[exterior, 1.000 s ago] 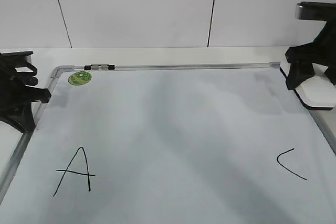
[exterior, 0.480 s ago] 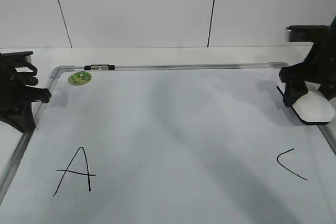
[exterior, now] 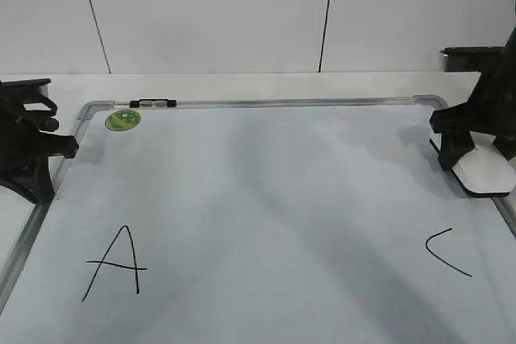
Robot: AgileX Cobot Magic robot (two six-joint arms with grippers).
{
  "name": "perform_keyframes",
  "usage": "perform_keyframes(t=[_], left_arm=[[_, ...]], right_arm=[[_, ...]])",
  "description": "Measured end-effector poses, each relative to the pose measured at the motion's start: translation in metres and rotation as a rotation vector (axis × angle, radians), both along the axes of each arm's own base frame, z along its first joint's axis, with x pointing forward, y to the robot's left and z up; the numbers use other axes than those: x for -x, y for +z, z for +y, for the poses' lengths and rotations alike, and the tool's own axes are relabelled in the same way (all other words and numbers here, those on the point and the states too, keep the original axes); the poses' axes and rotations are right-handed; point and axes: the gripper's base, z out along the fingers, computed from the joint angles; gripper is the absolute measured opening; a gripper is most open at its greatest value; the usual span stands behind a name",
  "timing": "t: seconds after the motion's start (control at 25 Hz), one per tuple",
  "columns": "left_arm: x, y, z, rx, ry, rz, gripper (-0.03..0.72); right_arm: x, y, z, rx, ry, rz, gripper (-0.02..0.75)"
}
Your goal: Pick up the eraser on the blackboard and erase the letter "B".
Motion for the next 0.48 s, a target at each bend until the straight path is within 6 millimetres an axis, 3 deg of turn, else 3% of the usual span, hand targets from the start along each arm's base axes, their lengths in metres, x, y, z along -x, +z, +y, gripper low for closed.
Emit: perform_keyframes(t=[0.48], left_arm=[[-0.0001, 0.0, 0.0004, 0.005, 0.005, 0.0, 0.043]], right_arm=[[0.0, 0.0, 0.0003, -0.004, -0.004, 0.0, 0.544]])
